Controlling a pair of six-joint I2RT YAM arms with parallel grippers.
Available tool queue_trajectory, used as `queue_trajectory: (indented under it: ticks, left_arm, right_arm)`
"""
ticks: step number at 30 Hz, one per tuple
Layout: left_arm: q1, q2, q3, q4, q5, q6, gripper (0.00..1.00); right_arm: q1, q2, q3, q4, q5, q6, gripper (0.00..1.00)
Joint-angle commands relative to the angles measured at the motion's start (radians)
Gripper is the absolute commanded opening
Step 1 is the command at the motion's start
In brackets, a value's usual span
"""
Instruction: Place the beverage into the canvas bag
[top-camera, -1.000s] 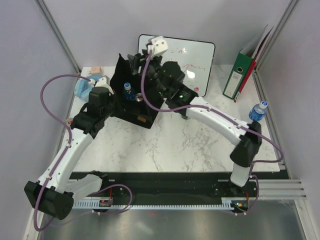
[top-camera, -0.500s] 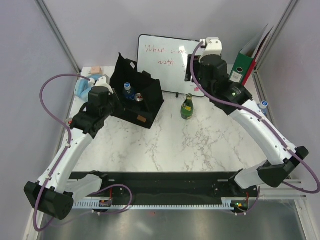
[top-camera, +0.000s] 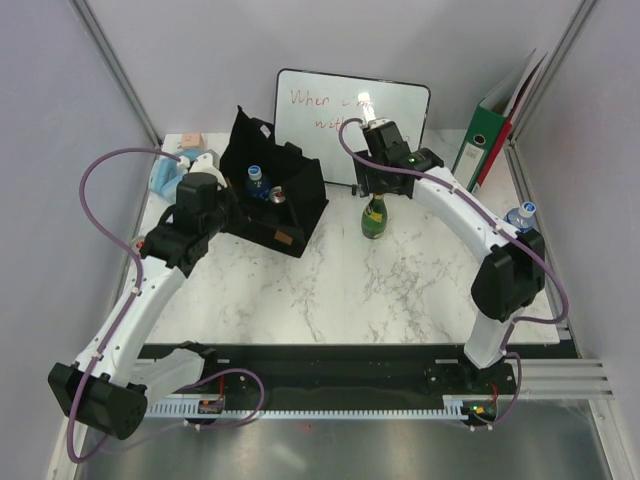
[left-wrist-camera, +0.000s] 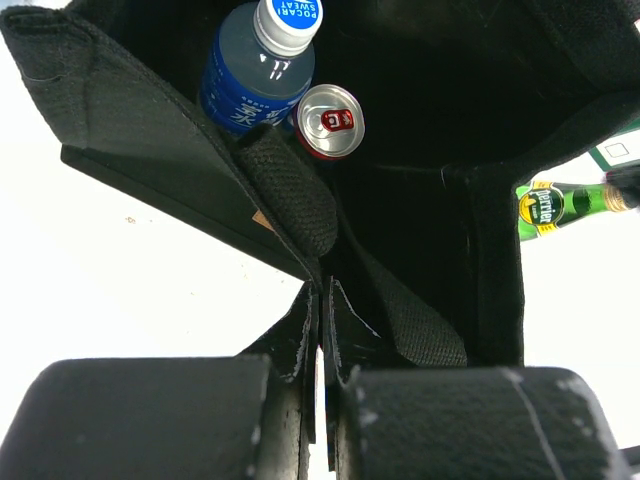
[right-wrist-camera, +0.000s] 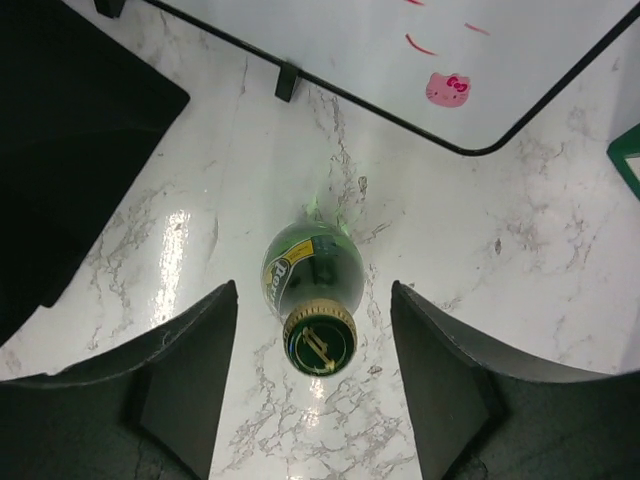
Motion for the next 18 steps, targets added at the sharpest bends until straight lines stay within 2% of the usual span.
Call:
queue_trajectory:
  ticks: [1,9,14,18]
  left_arm:
    - [0.001,-0.016,0.022,-0.002,0.026,-0.007,0.02]
    - [0.001,-0.018,0.021,-0.002,0.020,-0.002,0.02]
    - [0.002,-0.013,0.024,-0.002,0.017,0.001,0.02]
    - [0.001,-0.009,0.030,-0.002,0.017,0.002,0.02]
  right_arm:
    - [-0.004,0.047,0.070,-0.017,-0.021,-0.022,0.69]
    - [-0.004,0.049,0.012,-0.003,-0.009,-0.007,0.65]
    - [-0.002,-0.028,-0.138,0.114,0.013,0.004,0.65]
    - [-0.004,-0.060,-0.199,0.173,0.027,0.004,0.64]
